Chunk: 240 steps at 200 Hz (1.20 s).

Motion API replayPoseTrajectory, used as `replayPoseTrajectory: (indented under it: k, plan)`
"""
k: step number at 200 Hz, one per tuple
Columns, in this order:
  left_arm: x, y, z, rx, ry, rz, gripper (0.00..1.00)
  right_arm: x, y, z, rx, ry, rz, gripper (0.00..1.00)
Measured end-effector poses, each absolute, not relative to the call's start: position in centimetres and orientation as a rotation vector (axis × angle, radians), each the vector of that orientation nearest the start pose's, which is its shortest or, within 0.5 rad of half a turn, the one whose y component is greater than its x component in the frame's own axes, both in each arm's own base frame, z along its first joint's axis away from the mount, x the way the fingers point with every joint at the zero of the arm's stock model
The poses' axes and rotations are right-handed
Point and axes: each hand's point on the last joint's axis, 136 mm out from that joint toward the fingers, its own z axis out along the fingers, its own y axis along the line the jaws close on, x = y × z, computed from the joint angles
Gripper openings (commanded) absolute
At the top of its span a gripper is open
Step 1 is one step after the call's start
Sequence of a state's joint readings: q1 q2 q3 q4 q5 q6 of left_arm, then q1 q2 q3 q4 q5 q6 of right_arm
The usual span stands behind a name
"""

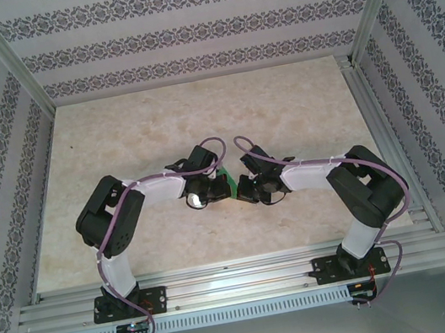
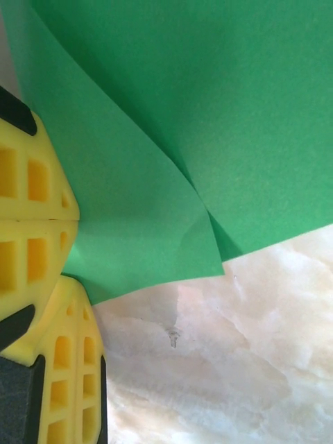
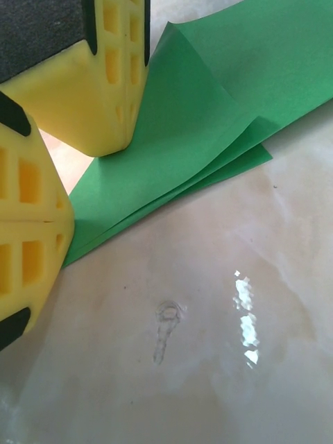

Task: Fold a paper plane with a square sheet of paper (fold left side to right side)
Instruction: Third fold the triangle at the center of the table.

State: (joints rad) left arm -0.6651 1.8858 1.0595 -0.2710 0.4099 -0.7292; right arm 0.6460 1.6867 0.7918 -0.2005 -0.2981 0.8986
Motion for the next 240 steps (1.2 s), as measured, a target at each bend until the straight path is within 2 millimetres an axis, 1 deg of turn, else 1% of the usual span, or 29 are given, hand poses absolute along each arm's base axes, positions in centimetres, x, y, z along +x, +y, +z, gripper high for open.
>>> replayPoseTrajectory:
  k: [20, 71, 142, 199, 208, 216, 227, 240]
  plan:
    - [28.9, -30.3, 1.8, 0.036, 2.907, -0.891, 0.05, 25.7, 25.7, 1.0, 0.255, 2.889, 0.801, 0.0]
    - [29.9, -27.2, 1.8, -0.035, 2.902, -0.862, 0.05, 25.7, 25.8, 1.0, 0.254, 2.891, 0.805, 0.0]
    - [31.1, -24.3, 1.7, -0.117, 2.894, -0.925, 0.06, 25.9, 26.2, 1.0, 0.245, 2.882, 0.83, 0.0]
    - [32.7, -20.7, 1.7, -0.218, 2.871, -0.895, 0.09, 25.9, 26.1, 1.0, 0.24, 2.884, 0.829, 0.0]
    - [33.0, -19.8, 1.8, -0.241, 2.866, -0.871, 0.11, 25.9, 26.1, 1.1, 0.235, 2.883, 0.828, 0.0]
    - [33.3, -18.8, 1.9, -0.268, 2.858, -0.837, 0.18, 25.8, 26.1, 1.1, 0.228, 2.883, 0.826, 0.01]
    - [33.7, -17.1, 2.3, -0.308, 2.839, -0.79, 0.28, 25.6, 25.9, 1.2, 0.21, 2.889, 0.812, 0.07]
    - [33.9, -15.8, 3.3, -0.334, 2.809, -0.759, 0.34, 25.3, 25.3, 1.4, 0.182, 2.905, 0.769, 0.15]
